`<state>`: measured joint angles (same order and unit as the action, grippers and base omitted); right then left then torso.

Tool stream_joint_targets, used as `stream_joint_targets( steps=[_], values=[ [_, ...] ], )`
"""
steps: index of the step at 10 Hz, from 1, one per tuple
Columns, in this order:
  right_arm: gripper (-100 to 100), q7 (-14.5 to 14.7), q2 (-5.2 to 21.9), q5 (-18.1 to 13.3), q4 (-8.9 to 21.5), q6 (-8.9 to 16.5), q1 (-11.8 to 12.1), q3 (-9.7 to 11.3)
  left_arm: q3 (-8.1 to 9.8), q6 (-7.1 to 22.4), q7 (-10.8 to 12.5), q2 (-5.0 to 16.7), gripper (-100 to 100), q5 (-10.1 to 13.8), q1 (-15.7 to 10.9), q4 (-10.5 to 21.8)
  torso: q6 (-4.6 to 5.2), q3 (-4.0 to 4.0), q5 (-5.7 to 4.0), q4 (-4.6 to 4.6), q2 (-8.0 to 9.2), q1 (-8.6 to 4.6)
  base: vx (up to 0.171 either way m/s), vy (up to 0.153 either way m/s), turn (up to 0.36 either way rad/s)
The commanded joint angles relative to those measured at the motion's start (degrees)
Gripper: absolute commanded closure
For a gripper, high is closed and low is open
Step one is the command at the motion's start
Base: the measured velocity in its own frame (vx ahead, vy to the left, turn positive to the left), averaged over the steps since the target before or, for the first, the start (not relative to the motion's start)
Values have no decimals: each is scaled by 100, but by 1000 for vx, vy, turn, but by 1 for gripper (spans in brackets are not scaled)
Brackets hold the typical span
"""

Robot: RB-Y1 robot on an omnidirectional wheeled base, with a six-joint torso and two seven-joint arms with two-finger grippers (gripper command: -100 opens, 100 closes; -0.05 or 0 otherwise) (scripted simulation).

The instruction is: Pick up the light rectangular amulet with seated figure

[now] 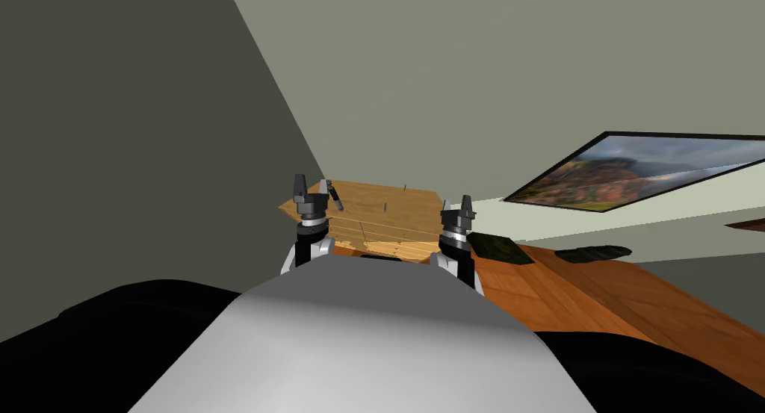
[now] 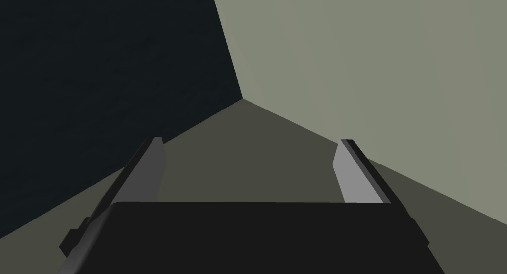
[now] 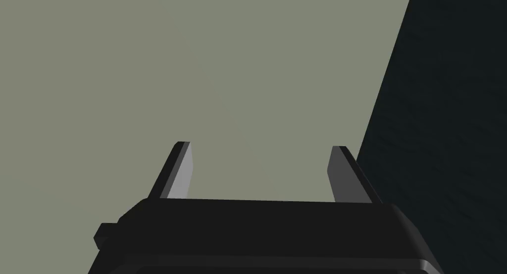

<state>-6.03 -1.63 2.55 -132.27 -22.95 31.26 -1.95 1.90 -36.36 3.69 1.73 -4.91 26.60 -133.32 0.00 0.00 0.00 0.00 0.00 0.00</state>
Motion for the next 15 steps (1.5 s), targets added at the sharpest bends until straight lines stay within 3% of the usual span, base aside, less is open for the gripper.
stream_joint_targets(
  steps=[1, 7, 15],
  values=[
    [-100, 103, 169, -70, 95, 10, -25, -47, 0, 0, 0, 0, 0, 0, 0, 0, 0, 0, 0, 0, 0, 0, -14, 34, 33],
    [-100, 833, 710, -575, 788, 84, -237, -364, -1, 0, 0, -1, 0, 0, 0, 0, -1, 4, 10, 2, 8, 42, -17, 108, 56],
    [-100, 2085, 940, -1492, 2040, 211, -701, -845, -1, 0, 0, -1, 0, 0, 0, 0, 0, 0, 11, 0, -1, 47, 2, 134, 49]
  ],
)
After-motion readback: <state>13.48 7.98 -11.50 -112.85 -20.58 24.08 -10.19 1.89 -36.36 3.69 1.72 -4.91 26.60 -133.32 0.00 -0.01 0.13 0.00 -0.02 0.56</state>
